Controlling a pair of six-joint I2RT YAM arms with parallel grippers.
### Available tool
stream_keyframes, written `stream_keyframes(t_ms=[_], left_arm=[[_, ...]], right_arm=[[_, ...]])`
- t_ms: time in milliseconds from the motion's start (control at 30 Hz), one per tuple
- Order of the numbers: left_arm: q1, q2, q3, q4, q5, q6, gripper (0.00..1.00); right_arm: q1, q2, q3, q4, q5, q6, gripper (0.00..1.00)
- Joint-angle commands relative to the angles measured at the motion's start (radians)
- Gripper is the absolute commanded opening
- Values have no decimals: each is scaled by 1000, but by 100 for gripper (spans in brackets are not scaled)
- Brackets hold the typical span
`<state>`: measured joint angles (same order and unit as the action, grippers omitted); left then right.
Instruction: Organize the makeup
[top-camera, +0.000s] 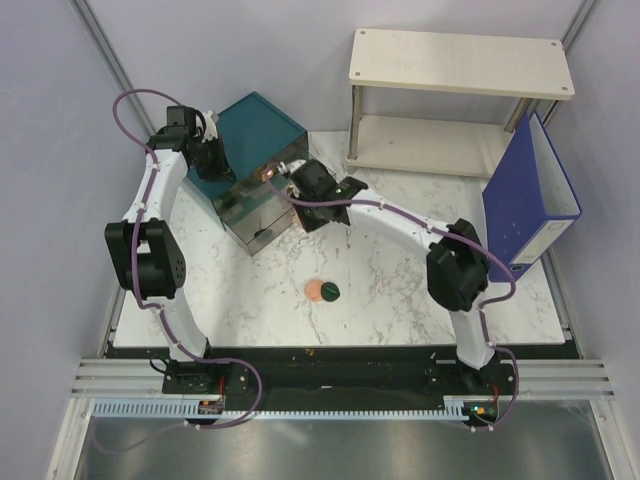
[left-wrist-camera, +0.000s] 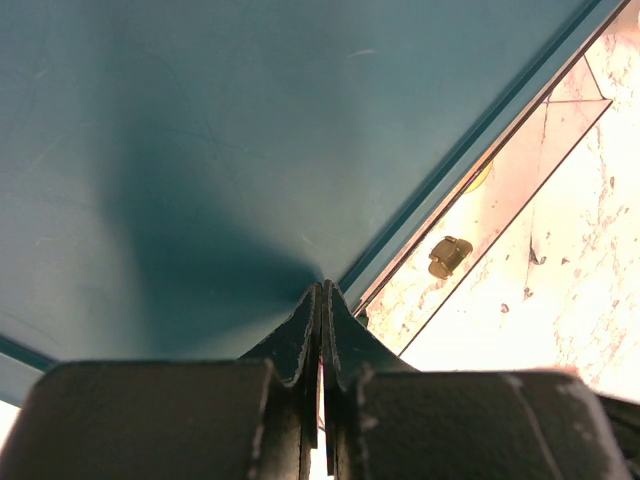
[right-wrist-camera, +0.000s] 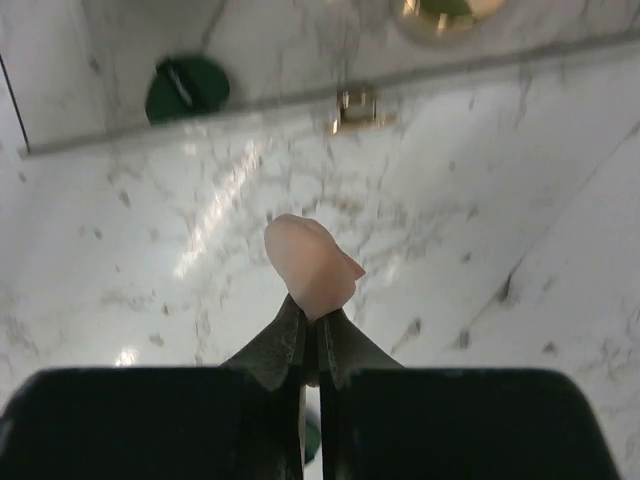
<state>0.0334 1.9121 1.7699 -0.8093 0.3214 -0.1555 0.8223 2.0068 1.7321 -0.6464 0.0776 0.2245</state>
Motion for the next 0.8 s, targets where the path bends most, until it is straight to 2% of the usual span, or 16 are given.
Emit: stream_keyframes(t_ms=[0,33,133,233,267,300,367,400,467,500,667,767], left_arm=[[-13,107,-87,-254,-39,31,3],[-12,104,-87,-255,-42,31,3],[-12,102,-89,-260,-48,34,3],[-13,100,-87,-263,-54,37,3],[-12,99,-87,-263,-58,39,3],[-13,99,-86,-264,-59,39,3],[-13,99,-86,-266,-59,40,3],[-12,97,-87,-266,-59,40,3],[-12,97,-86,-268,-62,42,3],[-12,96,-84,-269,-62,42,3],[-12,91,-84,-272,-59,42,3],[-12,88,-84,-272,-59,42,3]], right_arm=[[-63,164,303,-22,-27,-34,1],[-69,194,405,-24,-39,-19,2],[-91,302,561,-22,-76,13,4],[-92,394,636,-29,-113,42,8],[-92,405,641,-22,-124,65,11],[-92,409,642,-18,-142,73,22],[-92,411,620,10,-154,102,31],[-92,406,609,20,-159,107,42],[-91,389,572,46,-168,118,53],[-92,383,563,53,-170,118,62],[-92,328,524,67,-131,102,73],[-94,274,494,68,-111,92,72]])
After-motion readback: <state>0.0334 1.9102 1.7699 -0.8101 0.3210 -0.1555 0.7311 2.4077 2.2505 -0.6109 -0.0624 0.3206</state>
